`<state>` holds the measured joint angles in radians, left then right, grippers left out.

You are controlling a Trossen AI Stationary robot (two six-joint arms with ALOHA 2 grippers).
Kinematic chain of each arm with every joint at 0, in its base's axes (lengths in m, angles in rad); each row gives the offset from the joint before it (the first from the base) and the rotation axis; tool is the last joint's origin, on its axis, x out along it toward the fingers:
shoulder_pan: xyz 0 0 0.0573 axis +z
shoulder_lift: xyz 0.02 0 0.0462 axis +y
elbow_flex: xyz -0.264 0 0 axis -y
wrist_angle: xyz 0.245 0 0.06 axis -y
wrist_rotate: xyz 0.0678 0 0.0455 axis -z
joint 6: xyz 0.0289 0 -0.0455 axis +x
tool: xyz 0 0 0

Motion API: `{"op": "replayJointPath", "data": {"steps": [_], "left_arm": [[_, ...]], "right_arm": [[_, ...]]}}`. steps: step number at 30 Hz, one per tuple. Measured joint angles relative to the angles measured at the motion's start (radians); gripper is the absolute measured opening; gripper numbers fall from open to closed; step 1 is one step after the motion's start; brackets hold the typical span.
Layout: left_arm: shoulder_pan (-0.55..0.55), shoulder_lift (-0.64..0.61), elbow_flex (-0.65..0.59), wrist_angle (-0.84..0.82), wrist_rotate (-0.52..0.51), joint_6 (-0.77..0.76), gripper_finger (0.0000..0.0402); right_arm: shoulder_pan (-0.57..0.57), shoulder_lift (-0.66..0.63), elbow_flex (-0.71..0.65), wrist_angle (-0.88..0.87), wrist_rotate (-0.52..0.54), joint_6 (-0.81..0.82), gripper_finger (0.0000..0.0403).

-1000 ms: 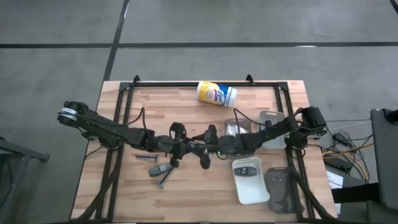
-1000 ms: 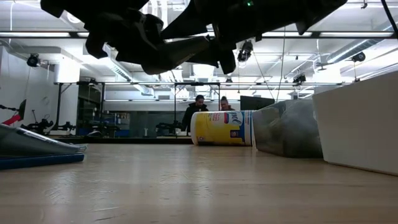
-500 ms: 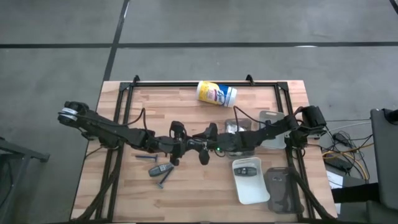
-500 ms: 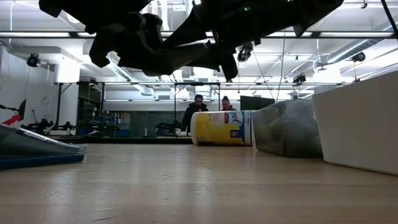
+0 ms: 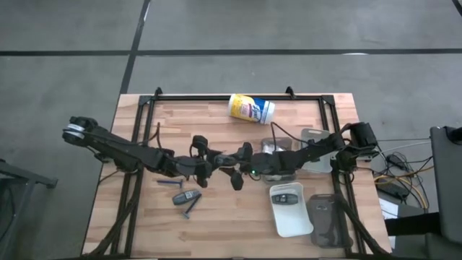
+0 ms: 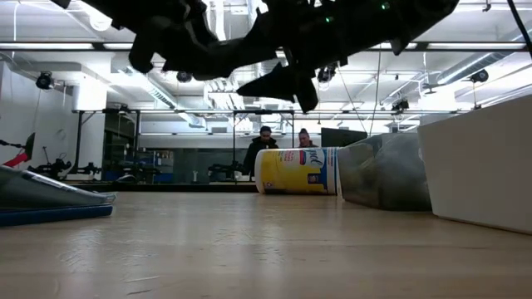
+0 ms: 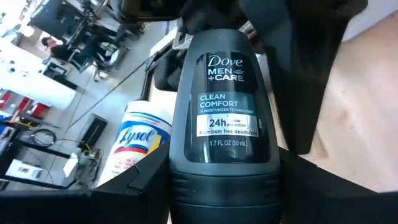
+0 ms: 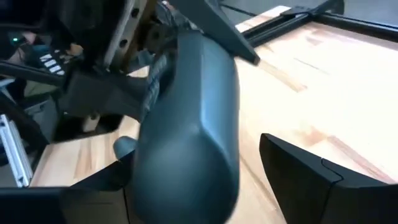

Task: Pick & Place Travel size toiletries
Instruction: Put the top deodorant into the white bin

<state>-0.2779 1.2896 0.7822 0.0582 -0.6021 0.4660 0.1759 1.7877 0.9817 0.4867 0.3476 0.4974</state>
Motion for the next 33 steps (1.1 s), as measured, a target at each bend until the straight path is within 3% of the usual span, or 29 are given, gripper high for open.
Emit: {"op": "replayJointPath", "data": {"steps": [14, 27, 33], "left_arm": [[-0.001, 0.003, -0.002, -0.087, 0.039, -0.066, 0.0218], [0.0, 0.003, -0.018, -0.078, 0.047, -0.097, 0.0218], [-0.002, 0.003, -0.027, -0.068, 0.068, -0.102, 0.0218]], "right_arm": [[0.0, 0.0, 0.005, 0.025, -0.035, -0.003, 0.0222], [-0.004, -0.003, 0.005, 0.026, -0.034, 0.0, 0.033], [-0.007, -0.003, 0.005, 0.027, -0.028, 0.001, 0.0347]]}}
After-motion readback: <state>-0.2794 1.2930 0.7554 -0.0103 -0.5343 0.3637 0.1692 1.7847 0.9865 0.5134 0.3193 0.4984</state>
